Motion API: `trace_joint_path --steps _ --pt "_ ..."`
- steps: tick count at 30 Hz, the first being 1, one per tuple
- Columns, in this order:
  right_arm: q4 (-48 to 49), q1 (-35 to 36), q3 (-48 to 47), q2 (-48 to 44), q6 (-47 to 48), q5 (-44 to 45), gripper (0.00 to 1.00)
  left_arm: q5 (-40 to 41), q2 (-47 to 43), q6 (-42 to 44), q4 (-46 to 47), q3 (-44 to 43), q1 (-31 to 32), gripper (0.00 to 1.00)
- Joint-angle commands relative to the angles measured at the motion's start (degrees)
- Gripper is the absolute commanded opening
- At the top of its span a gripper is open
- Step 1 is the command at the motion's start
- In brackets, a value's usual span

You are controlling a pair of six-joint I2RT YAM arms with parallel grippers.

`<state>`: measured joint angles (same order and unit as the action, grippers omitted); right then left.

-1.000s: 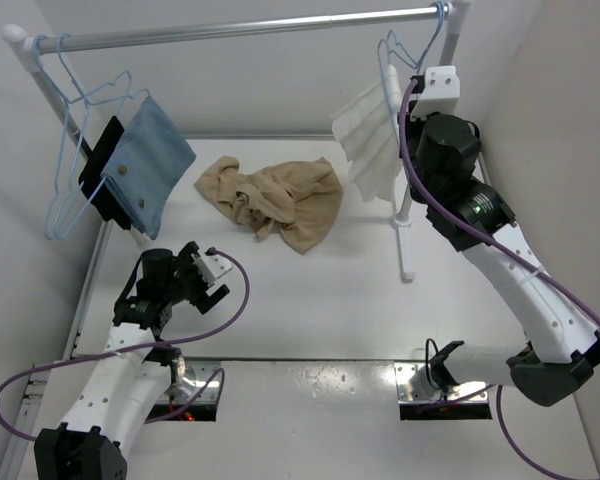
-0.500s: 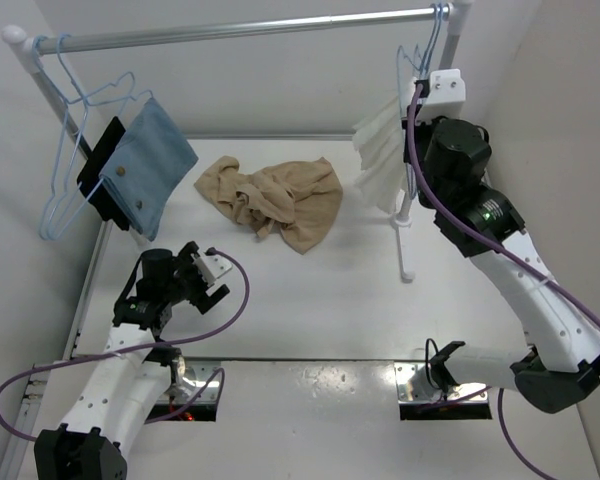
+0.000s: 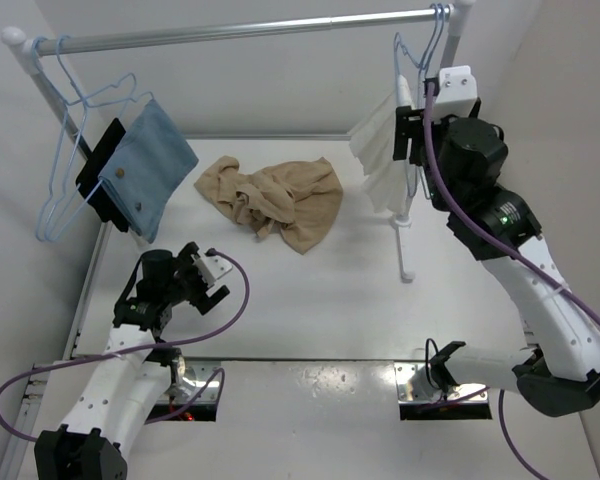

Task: Place the t-shirt on the hanger
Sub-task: Grab a hanger with the right arm

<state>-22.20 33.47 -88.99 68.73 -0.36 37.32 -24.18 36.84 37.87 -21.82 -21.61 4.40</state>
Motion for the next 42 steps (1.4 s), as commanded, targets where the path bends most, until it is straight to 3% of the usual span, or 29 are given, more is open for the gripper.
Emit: trace_joint_path --steps 1,11,18,29,42 --pt "-2.7 -0.1 -6.0 -1.8 -1.7 -3.8 0.7 -1.2 -1.1 -0.2 1.2 0.7 -0.5 0.98" --pt "-3.9 -0.1 -8.5 0.8 -3.3 2.0 0.67 -1.2 -1.1 0.4 1.7 1.2 -0.5 0.98" --pt "-18.6 -2.1 -25.5 12.5 -6.1 3.3 0.77 -1.2 -1.6 0.4 1.7 1.2 -0.5 0.98" --pt "-23.0 -9.7 -39.8 21.8 -8.2 -3.6 0.79 -1.2 -2.7 0.4 1.7 1.2 -0.5 0.98" --pt "-23.5 -17.6 -39.2 22.8 -11.5 -20.9 0.77 -0.7 -2.7 0.4 1.7 1.7 -0.5 0.98"
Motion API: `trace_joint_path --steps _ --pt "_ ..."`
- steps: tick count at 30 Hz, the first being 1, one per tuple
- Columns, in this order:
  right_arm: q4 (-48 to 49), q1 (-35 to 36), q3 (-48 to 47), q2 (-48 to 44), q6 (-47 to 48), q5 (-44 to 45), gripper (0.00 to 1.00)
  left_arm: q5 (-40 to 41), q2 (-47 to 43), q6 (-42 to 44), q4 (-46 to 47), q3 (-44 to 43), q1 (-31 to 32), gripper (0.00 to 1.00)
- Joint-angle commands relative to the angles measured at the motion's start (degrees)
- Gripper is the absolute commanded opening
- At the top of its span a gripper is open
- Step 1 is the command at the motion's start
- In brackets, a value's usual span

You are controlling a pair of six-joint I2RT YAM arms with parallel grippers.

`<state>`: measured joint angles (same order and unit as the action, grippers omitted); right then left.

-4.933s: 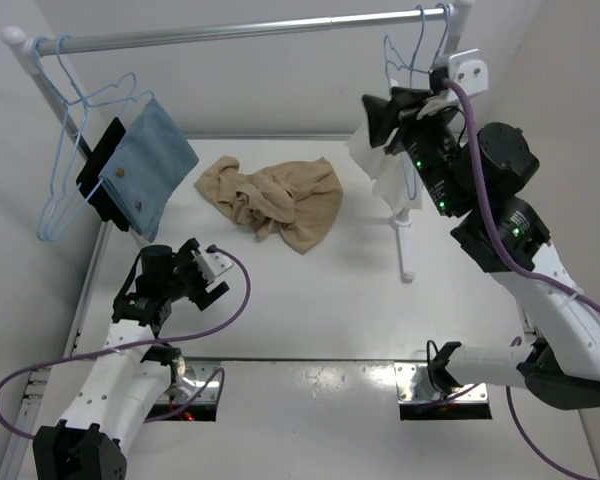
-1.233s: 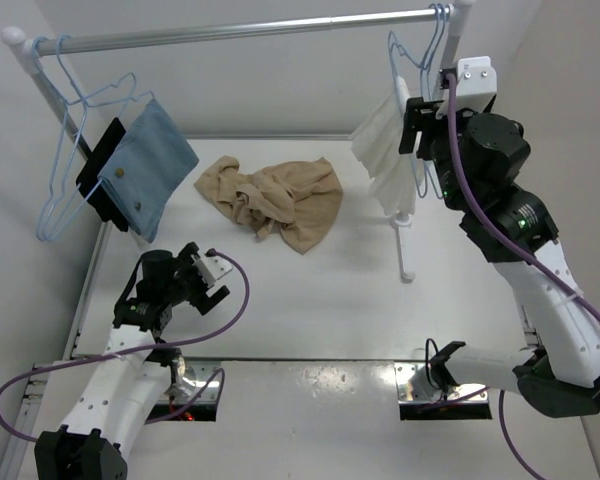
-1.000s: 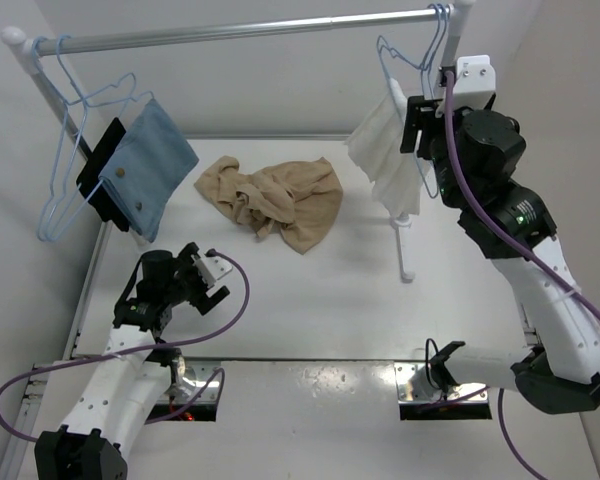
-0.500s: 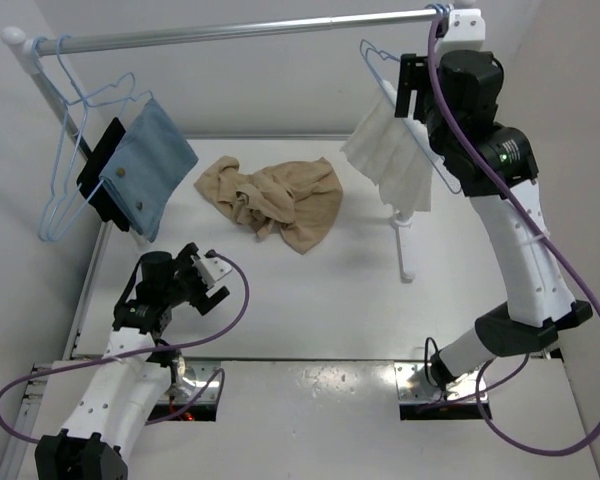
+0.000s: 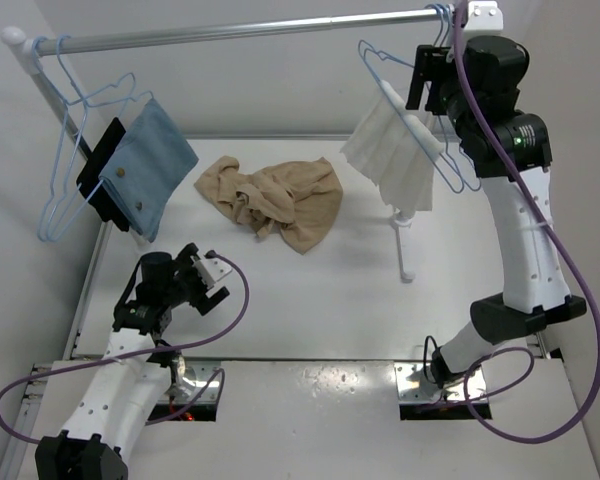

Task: Place the t-shirt on the hanger
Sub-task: Grab a hanger with the right arm

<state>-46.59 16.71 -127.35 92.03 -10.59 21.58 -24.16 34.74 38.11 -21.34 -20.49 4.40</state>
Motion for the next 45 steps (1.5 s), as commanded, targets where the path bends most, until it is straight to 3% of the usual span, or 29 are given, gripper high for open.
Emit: trace_joint_path --steps 1,11,16,22,28,32,39,42,45 --pt "1.5 -0.8 -0.9 -1.1 -1.3 -5.1 0.77 -0.7 -0.6 0.1 1.2 0.6 -0.5 0.98" --pt "0.9 -0.8 -0.2 -5.2 0.6 -5.9 0.79 -0.7 -0.6 0.1 1.2 0.6 -0.5 0.98" --pt "1.5 -0.8 2.7 -7.7 2.6 -11.4 0.64 -0.7 0.0 0.1 1.2 0.6 -0.5 0.98" --pt "-0.9 -0.8 1.0 -5.2 0.8 -21.3 0.62 -0.7 0.0 0.1 1.7 0.6 -0.5 0.98" --pt "-6.1 -0.8 -2.6 0.2 -0.9 -18.7 0.63 -0.7 0.0 0.1 1.7 0.6 -0.5 0.98" --pt "-1.8 -0.8 2.2 -2.9 -1.5 -17.9 0.63 -0.7 0.0 0.1 1.7 0.6 -1.1 0.98" --pt "-1.1 -0.8 2.3 -2.9 -1.5 -17.4 0.63 -0.7 0.0 0.1 1.7 0.6 -1.1 0.98" --pt "0.1 -0.8 5.0 -2.9 -1.5 -16.7 0.5 -0.7 0.0 0.1 1.7 0.6 -1.1 0.98" --pt "1.7 -0.8 7.1 -2.9 -1.5 -15.1 0.23 -0.7 0.0 0.1 1.7 0.6 -1.1 0.98"
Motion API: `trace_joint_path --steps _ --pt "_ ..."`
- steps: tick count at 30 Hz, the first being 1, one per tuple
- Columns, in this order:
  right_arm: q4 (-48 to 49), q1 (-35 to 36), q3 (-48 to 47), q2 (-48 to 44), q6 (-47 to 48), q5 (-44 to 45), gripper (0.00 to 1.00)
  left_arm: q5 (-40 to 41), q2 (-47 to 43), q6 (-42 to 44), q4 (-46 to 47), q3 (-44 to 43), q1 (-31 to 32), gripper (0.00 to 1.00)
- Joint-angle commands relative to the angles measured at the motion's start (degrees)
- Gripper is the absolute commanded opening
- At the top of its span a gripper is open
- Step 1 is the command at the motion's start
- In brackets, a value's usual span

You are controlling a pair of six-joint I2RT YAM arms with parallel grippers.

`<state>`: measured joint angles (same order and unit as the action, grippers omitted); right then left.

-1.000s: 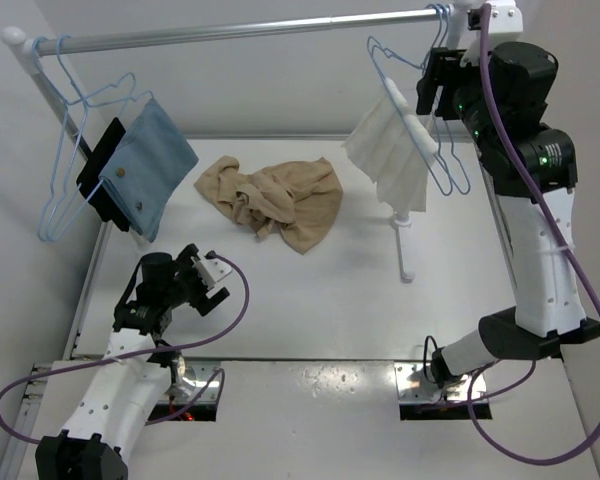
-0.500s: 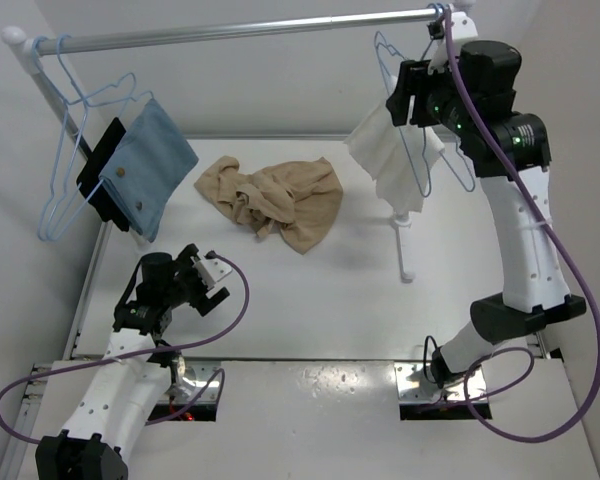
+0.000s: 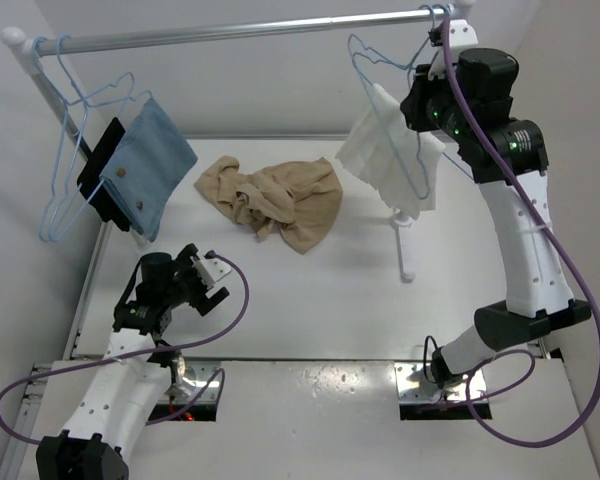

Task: Place the t-shirt on the hanger
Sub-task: Grab a hanger with the right arm

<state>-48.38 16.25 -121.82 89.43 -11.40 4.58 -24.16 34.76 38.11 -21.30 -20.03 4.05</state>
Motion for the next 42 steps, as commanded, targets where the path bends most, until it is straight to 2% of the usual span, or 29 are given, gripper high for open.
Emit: trace_joint_path --steps 1,4,21,28,32,34,37,38,41,42 --pt "3.5 -0.3 2.2 -0.3 -0.6 1.9 0.11 -0.7 0.0 0.1 1.7 0.2 -0.7 0.98" --pt "3.5 -0.3 2.2 -0.3 -0.6 2.5 0.0 -0.7 0.0 0.1 1.7 0.2 -0.7 0.98" --pt "13.0 -0.3 2.3 -2.9 5.6 -6.3 0.0 -0.7 0.5 0.1 1.7 0.2 -0.7 0.98" --pt "14.3 0.2 3.5 -3.6 6.1 -16.5 0.0 -0.7 0.5 0.1 1.7 0.2 -0.7 0.98" --pt "16.0 0.2 10.0 -6.5 5.5 -23.7 0.0 -0.7 0.5 -1.2 1.7 -1.0 -0.7 0.98" --pt "17.7 0.7 13.5 -8.8 4.7 -31.1 0.0 -1.8 1.0 -1.7 1.7 -1.5 -0.7 0.98" --pt "22.2 0.7 21.2 -10.2 1.9 -38.8 0.0 -3.0 2.7 -2.8 1.7 -2.0 -0.7 0.93" --pt "22.7 0.7 22.0 -10.8 1.9 -40.4 0.0 -3.0 4.3 -2.8 1.7 -3.6 -0.7 0.84" --pt "22.7 0.7 23.8 -10.8 1.2 -45.3 0.0 -4.3 8.0 -3.8 1.7 -7.4 -0.7 0.67" --pt "22.7 0.7 24.3 -10.8 0.7 -45.9 0.0 -4.3 11.1 -4.4 1.7 -8.7 -0.7 0.66"
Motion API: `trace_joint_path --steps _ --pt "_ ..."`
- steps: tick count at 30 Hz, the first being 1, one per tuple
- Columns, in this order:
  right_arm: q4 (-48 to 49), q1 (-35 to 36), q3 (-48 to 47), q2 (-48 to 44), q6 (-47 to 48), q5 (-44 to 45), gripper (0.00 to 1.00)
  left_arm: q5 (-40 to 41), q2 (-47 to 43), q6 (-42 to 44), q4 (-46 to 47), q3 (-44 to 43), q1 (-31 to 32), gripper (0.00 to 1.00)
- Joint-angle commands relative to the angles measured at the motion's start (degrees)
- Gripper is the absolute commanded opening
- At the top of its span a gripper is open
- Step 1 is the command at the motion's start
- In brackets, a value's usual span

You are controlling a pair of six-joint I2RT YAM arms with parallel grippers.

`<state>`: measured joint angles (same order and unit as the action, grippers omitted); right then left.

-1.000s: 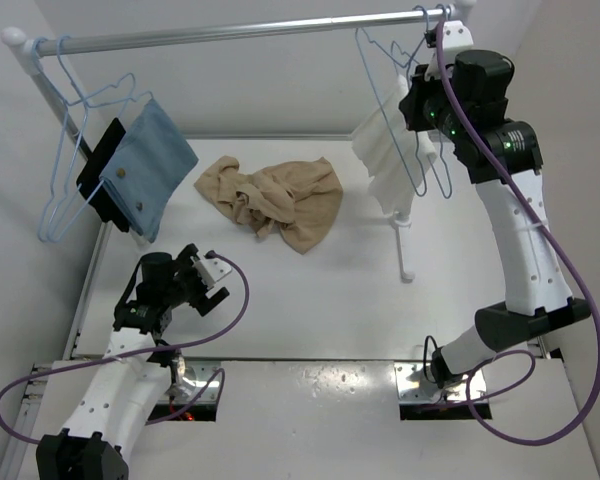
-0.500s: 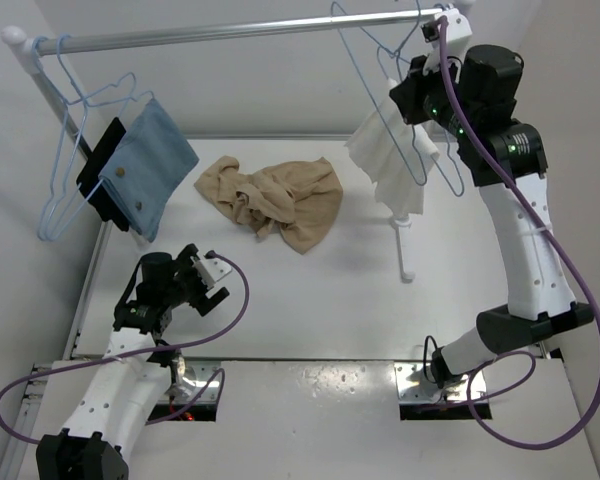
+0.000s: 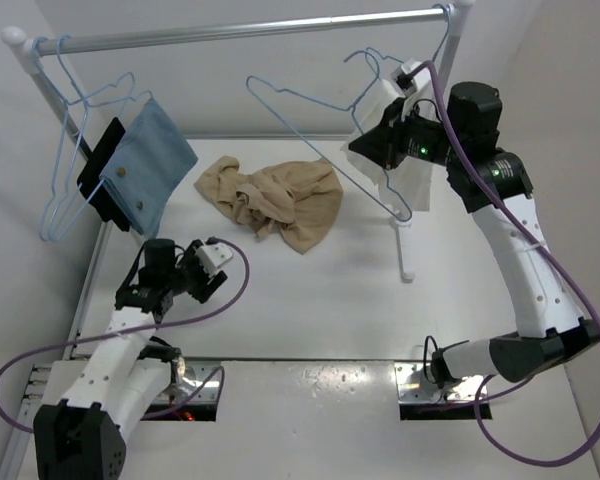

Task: Place the t-shirt on the hanger
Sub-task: Grab a hanger with the right arm, then place tshirt on hanger

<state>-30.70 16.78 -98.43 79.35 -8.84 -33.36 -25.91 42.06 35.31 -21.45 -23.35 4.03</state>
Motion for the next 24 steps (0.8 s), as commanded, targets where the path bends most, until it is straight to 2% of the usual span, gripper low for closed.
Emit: trace_joint_path --steps 1,6,9,12,18,21,24 --pt "5.6 0.2 2.1 -0.7 -1.9 -8.6 0.0 -2.6 5.5 -2.5 1.9 -6.7 -0.7 0.66" --pt "4.2 0.7 6.7 -0.7 -0.5 -8.5 0.0 -2.0 16.4 -4.9 0.5 -16.3 -0.2 0.66" --pt "4.8 0.7 11.0 -1.2 -0.5 -6.5 0.0 -1.0 19.4 -4.9 0.5 -20.7 2.0 0.69" --pt "6.1 1.2 14.3 -1.2 -1.6 -2.2 0.0 -1.0 24.0 -6.3 0.5 -26.7 5.3 0.75" --pt "9.4 1.2 16.1 2.3 -4.2 2.7 0.0 2.4 35.8 -6.0 0.5 -37.0 12.2 0.78" --pt "9.4 1.2 14.2 4.8 -4.8 4.9 0.0 5.2 40.5 -6.0 2.6 -39.2 13.5 0.76" --pt "9.4 1.2 13.5 6.3 -5.3 6.6 0.0 5.2 44.1 -10.7 7.3 -39.8 12.8 0.7"
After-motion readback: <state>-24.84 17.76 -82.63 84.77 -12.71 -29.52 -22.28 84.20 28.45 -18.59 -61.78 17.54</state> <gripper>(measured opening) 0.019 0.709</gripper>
